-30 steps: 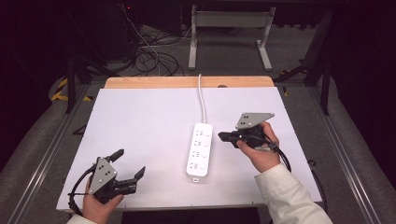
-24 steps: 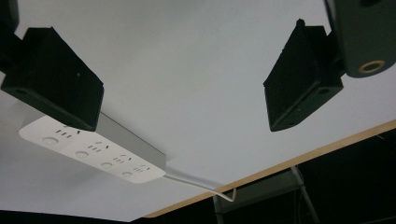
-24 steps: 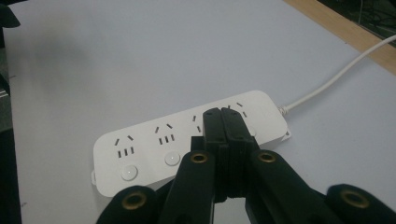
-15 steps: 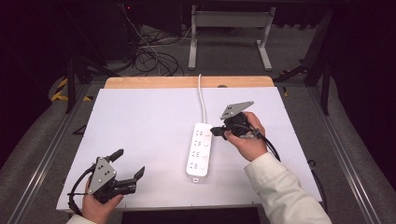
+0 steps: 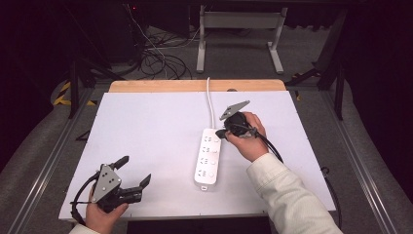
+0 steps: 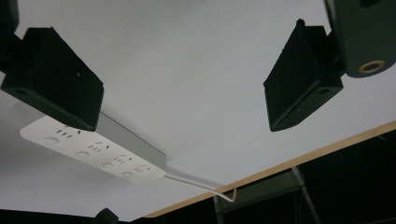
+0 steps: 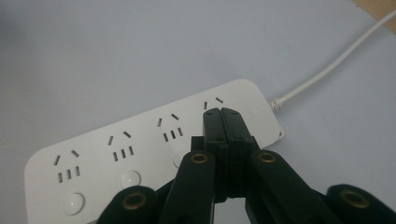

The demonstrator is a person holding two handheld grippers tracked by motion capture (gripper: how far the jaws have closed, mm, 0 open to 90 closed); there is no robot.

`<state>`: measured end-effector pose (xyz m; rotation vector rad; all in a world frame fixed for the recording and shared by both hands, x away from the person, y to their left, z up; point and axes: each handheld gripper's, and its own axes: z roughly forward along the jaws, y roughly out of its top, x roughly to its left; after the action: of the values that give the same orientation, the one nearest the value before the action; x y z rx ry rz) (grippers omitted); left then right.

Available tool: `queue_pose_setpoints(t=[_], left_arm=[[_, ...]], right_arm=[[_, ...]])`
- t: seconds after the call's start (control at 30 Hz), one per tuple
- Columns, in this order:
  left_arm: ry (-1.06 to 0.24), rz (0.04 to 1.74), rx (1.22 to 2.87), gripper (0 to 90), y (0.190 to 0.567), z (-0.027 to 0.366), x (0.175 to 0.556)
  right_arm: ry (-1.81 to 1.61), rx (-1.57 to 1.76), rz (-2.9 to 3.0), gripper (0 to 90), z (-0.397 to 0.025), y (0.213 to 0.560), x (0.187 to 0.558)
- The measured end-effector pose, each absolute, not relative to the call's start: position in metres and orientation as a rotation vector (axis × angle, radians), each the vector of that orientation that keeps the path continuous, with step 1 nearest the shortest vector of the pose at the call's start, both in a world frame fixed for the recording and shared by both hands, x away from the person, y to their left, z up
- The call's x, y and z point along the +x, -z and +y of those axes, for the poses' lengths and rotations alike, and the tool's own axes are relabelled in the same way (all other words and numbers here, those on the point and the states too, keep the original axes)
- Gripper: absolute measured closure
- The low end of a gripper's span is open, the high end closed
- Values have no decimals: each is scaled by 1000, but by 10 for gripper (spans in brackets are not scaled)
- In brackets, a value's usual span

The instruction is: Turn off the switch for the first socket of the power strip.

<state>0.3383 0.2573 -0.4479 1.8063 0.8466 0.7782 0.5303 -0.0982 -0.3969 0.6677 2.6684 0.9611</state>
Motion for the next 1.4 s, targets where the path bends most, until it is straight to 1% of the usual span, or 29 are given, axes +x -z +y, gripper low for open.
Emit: queue_pose_setpoints(t=[0.67, 1.4], left_arm=[[-776, 846, 1806, 122, 448, 258, 338], [-770, 848, 1807, 122, 448, 258, 338]], right_arm=[[-817, 712, 2711, 900, -82, 423, 550], [-773, 731, 2724, 900, -75, 435, 556]])
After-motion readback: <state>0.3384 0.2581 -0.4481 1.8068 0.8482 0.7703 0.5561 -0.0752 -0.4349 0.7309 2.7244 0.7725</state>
